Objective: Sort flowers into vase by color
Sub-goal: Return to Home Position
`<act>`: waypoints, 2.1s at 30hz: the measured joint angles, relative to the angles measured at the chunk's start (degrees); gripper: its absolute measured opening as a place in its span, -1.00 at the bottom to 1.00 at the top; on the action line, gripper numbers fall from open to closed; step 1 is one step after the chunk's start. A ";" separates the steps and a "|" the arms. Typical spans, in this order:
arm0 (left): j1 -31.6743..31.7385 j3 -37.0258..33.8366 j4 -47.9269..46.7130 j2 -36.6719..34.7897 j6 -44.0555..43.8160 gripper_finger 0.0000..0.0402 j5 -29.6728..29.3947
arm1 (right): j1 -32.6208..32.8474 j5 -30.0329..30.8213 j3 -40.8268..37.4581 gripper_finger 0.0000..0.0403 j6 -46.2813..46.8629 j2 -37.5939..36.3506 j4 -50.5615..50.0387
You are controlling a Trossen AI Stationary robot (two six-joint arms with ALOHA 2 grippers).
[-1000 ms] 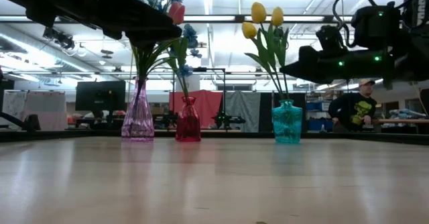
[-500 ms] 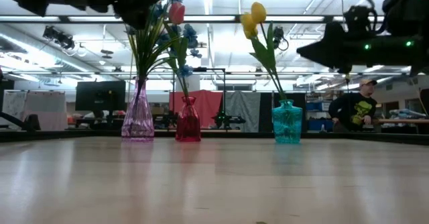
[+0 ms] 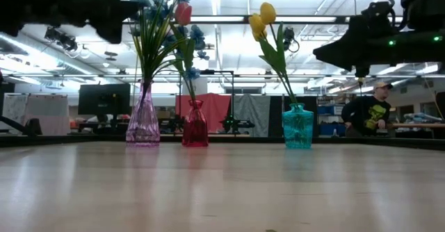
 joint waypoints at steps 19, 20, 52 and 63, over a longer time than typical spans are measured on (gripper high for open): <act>-0.02 -11.81 1.28 -13.83 -0.99 -0.19 -5.51 | 0.00 -11.51 0.02 -0.30 4.73 -16.77 -21.89; -0.02 -12.54 1.27 -15.01 -0.84 -0.19 -5.99 | 0.00 -11.08 0.02 -0.30 4.53 -17.79 -22.43; 0.02 -12.86 -22.10 -45.42 5.05 -0.19 -5.80 | 0.09 -12.95 0.07 -0.30 -1.81 -52.32 -47.85; 0.04 -12.88 -21.89 -44.70 5.52 -0.19 -6.57 | 0.09 -6.48 0.07 -0.30 6.84 -52.29 -48.51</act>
